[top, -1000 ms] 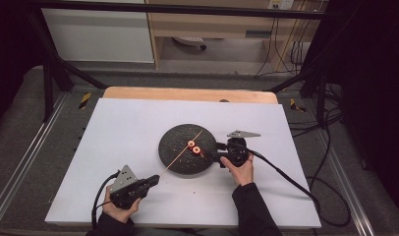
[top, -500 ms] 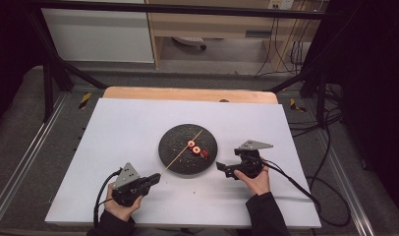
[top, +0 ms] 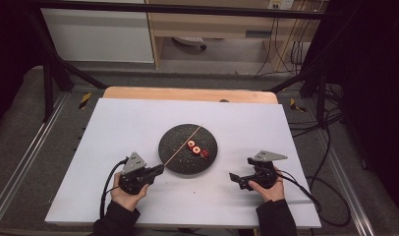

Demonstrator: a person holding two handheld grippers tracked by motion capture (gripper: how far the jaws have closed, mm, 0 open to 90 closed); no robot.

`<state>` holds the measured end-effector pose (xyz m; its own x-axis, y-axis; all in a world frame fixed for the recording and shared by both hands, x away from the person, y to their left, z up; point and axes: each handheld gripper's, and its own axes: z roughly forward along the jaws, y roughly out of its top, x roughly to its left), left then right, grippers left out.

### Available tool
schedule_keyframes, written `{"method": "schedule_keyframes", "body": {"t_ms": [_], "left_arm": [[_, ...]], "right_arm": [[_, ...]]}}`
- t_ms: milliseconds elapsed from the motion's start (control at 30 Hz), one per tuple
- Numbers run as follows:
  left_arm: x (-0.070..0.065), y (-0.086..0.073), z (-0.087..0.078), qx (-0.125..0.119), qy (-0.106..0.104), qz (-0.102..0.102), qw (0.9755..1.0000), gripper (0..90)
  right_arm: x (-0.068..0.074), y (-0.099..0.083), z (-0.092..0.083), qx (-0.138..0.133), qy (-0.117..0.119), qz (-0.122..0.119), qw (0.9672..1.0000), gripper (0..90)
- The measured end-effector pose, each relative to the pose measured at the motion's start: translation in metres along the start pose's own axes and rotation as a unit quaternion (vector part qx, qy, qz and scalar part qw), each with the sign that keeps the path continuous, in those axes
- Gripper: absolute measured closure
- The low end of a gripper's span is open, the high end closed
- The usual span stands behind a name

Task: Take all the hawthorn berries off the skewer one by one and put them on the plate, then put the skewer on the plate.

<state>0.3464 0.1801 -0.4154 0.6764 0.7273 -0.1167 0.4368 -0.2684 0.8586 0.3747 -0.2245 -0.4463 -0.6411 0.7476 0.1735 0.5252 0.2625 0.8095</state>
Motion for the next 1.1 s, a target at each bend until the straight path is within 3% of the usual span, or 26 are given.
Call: {"method": "schedule_keyframes", "body": {"t_ms": [200,567,867,1100], "left_arm": [[0.005,0.012,0.011,0.007,0.008,-0.006,0.9999,87.8],[0.014,0.026,0.035,0.034,0.027,-0.006,0.9991,87.8],[0.022,0.025,0.056,0.061,0.043,-0.015,0.9971,87.8],[0.021,0.021,0.063,0.088,0.061,-0.005,0.9942,87.8]], "right_arm": [[-0.002,-0.006,-0.006,-0.004,0.006,0.005,1.0,0.7],[-0.001,-0.008,-0.004,0.01,0.021,-0.011,0.9997,1.0],[0.0,-0.01,-0.003,0.015,0.022,-0.016,0.9995,1.0],[0.001,-0.011,-0.003,0.018,0.024,-0.016,0.9994,1.1]]}}
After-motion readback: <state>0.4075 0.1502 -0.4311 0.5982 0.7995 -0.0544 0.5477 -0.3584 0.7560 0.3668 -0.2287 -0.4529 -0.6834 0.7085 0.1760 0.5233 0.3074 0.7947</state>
